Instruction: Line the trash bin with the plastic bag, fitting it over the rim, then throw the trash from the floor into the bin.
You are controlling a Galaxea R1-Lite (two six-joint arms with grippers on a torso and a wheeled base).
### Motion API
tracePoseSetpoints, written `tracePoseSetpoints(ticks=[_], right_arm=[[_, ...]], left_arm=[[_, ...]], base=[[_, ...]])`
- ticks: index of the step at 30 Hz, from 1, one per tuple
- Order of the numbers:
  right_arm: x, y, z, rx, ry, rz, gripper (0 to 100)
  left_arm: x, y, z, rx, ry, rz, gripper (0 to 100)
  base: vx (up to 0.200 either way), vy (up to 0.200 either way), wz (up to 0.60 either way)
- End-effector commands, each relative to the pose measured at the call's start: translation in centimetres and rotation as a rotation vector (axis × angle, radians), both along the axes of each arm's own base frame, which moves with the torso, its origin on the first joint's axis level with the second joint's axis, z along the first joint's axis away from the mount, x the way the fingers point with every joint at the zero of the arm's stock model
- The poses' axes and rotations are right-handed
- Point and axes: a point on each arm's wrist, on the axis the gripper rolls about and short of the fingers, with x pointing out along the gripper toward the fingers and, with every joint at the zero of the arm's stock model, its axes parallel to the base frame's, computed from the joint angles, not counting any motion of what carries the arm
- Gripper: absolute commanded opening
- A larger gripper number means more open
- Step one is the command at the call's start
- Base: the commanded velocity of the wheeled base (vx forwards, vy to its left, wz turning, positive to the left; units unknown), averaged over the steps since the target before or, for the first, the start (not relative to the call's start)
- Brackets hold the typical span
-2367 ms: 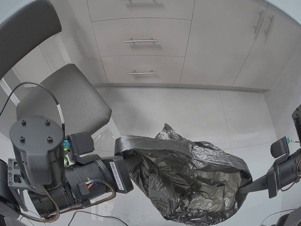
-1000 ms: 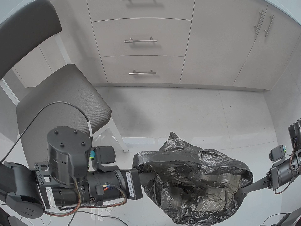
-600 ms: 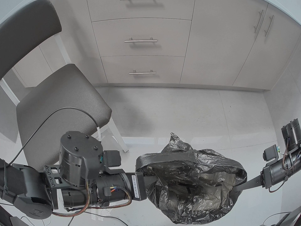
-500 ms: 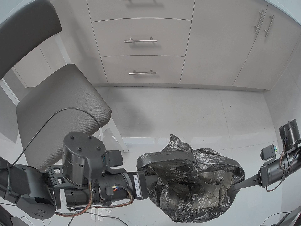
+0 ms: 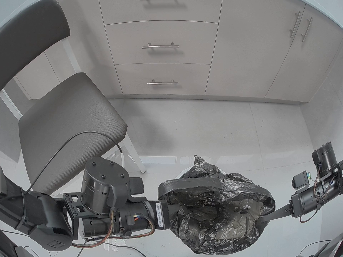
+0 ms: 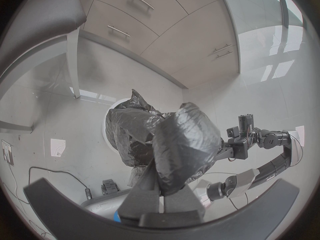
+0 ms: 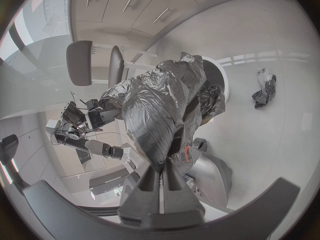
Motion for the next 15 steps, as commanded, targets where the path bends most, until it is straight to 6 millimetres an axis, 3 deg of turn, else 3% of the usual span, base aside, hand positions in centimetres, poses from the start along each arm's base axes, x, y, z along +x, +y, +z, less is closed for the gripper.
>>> tracePoseSetpoints(ticks=[1, 15], right_arm=[[-0.9, -0.1, -0.2, 0.001, 0.013, 0.002, 0], [-2.4, -0.2, -2.0, 0.026, 0.108, 0.032, 0]], left_arm=[[-0.4, 0.2, -0.5, 0.012, 0.022, -0.018, 0], [-1.2, 0.2, -2.3, 0.063, 0.084, -0.032, 0]], base=[[0.0, 0.0, 0.0], [0.0, 0.0, 0.0]])
